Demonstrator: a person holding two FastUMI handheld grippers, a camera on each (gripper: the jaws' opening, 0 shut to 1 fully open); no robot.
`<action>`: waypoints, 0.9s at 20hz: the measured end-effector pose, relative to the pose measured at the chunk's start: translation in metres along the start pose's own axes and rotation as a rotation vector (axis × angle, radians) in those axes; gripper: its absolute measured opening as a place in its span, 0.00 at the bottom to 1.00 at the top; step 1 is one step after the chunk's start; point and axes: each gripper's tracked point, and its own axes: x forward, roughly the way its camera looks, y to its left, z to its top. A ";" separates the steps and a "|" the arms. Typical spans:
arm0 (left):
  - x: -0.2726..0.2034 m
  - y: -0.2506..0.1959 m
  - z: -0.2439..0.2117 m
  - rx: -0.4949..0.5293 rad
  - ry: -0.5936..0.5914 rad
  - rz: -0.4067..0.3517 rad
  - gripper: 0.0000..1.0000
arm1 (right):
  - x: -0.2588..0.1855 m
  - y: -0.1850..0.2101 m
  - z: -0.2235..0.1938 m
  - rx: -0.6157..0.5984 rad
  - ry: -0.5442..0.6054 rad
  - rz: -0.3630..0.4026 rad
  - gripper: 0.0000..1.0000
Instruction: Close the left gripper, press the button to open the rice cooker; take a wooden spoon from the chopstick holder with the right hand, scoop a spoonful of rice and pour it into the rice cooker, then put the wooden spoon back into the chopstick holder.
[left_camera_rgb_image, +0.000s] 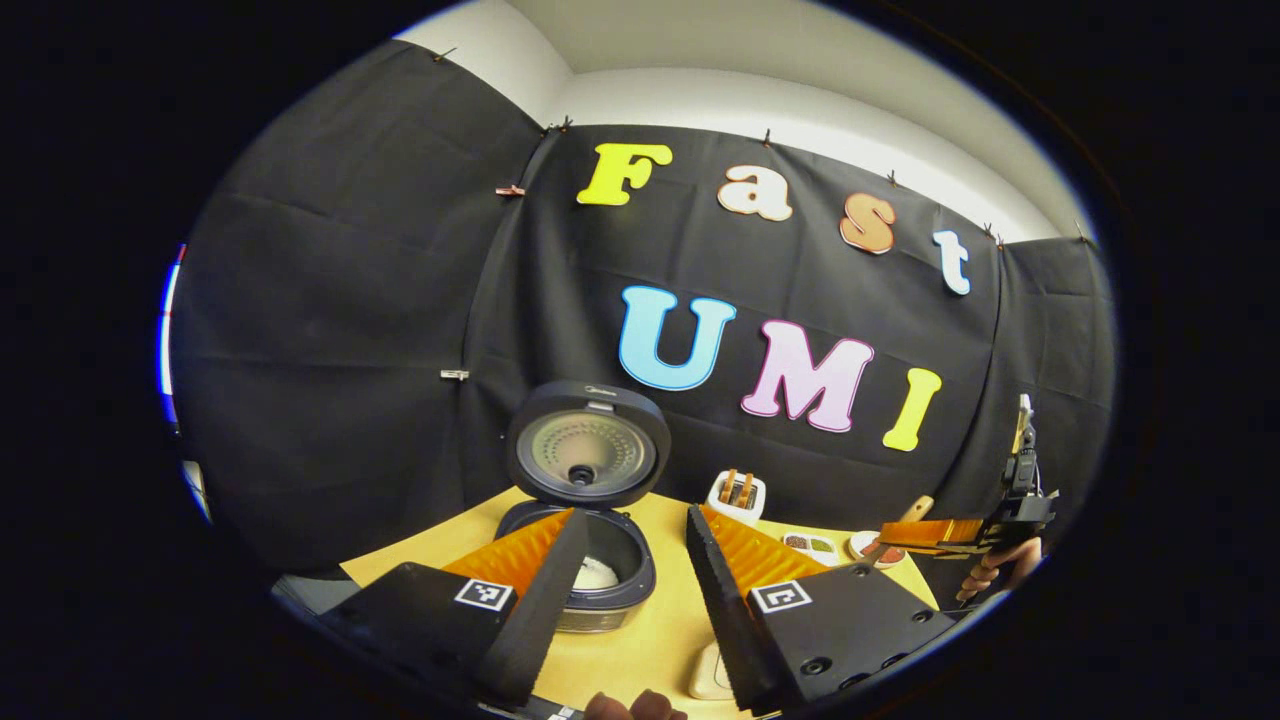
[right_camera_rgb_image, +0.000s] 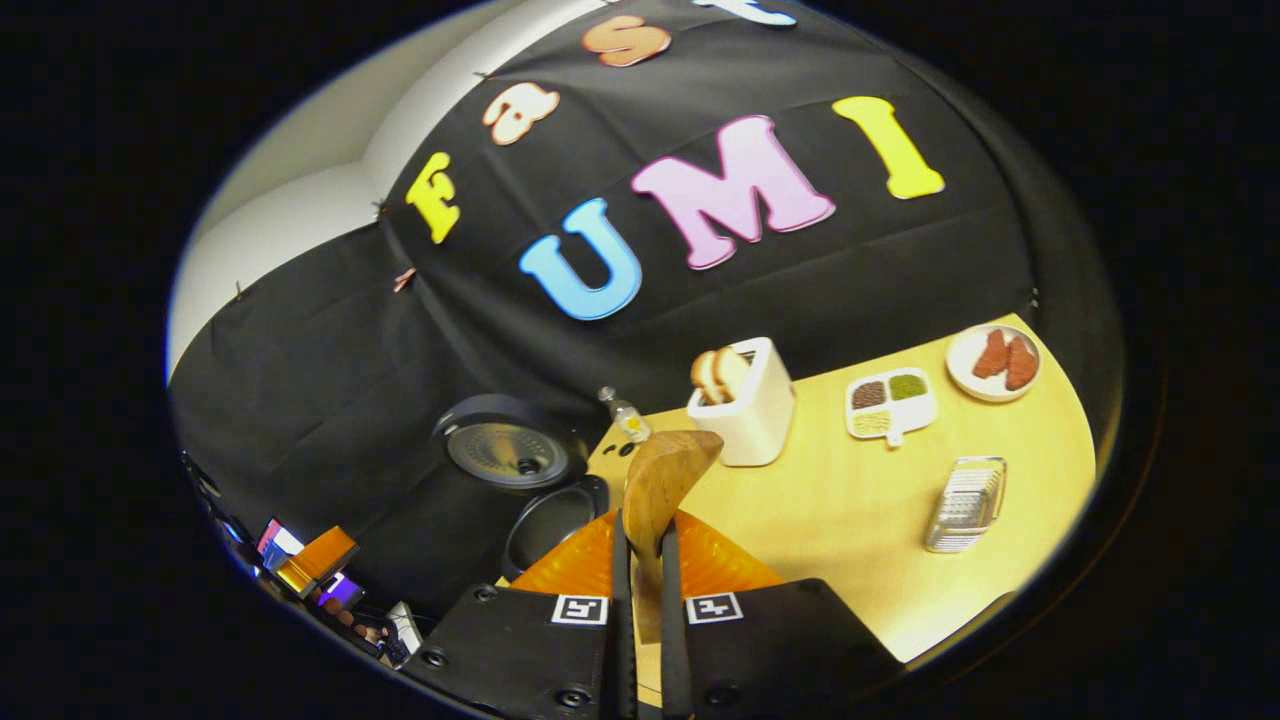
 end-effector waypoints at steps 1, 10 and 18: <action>0.002 -0.008 -0.003 0.004 0.008 0.003 0.72 | -0.002 -0.021 0.008 0.017 -0.012 -0.024 0.14; 0.008 -0.064 -0.021 0.068 0.091 0.081 0.72 | -0.003 -0.181 0.050 0.094 -0.080 -0.168 0.14; 0.027 -0.100 -0.016 0.175 0.142 0.081 0.72 | -0.007 -0.260 0.059 0.171 -0.132 -0.266 0.14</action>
